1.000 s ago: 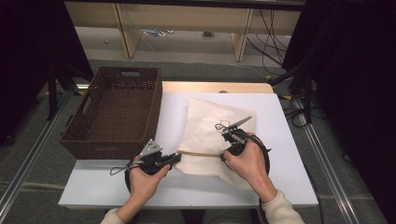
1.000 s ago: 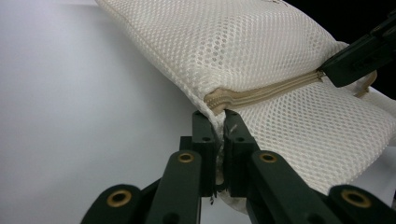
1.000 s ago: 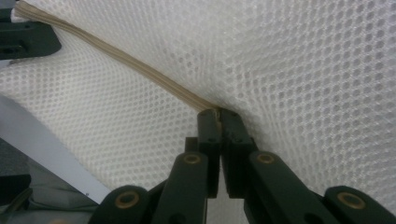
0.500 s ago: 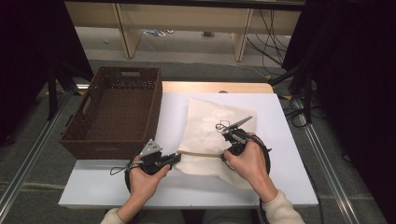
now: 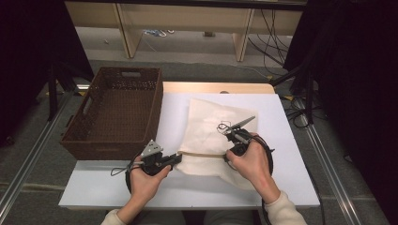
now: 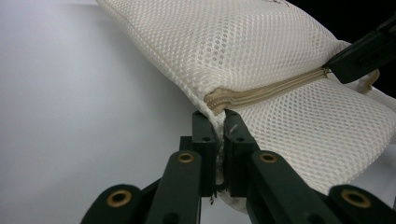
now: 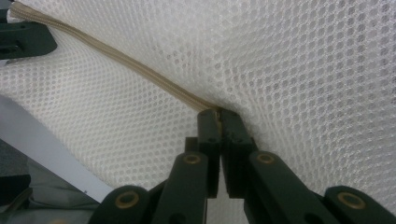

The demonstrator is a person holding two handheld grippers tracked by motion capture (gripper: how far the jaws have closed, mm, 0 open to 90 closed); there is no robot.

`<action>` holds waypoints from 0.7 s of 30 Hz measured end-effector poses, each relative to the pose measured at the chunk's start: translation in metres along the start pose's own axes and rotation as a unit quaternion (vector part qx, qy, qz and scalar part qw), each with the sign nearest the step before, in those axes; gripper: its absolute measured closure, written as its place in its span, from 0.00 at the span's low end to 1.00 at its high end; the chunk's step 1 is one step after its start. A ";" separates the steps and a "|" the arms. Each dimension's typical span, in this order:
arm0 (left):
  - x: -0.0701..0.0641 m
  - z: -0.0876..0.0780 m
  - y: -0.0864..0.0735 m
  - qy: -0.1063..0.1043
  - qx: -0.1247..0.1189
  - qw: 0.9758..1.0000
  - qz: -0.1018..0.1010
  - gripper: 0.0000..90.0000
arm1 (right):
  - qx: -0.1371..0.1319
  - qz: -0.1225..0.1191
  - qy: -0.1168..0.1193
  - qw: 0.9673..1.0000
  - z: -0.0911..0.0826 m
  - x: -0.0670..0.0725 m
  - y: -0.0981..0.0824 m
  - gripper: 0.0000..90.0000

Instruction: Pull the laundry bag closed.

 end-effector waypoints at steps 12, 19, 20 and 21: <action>0.000 0.000 0.000 0.000 -0.001 1.000 -0.004 0.95 | 0.010 0.019 -0.009 1.000 -0.002 0.001 -0.002 0.98; 0.000 0.000 0.000 0.000 -0.001 1.000 -0.003 0.95 | 0.010 0.015 -0.014 1.000 -0.002 0.000 -0.002 0.98; 0.000 0.000 0.000 0.002 0.000 1.000 -0.003 0.95 | 0.005 0.004 -0.009 1.000 -0.002 -0.002 -0.001 0.98; 0.000 0.000 0.000 0.002 0.000 1.000 -0.003 0.95 | 0.005 0.004 -0.009 1.000 -0.002 -0.002 -0.001 0.98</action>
Point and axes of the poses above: each handheld gripper's, and its own axes: z roughly forward along the jaws, y roughly out of its top, x roughly to its left, the point moved 7 cm from there along z, roughly forward along the jaws, and after that the axes turned 14 degrees about z, right-handed, at the moved point
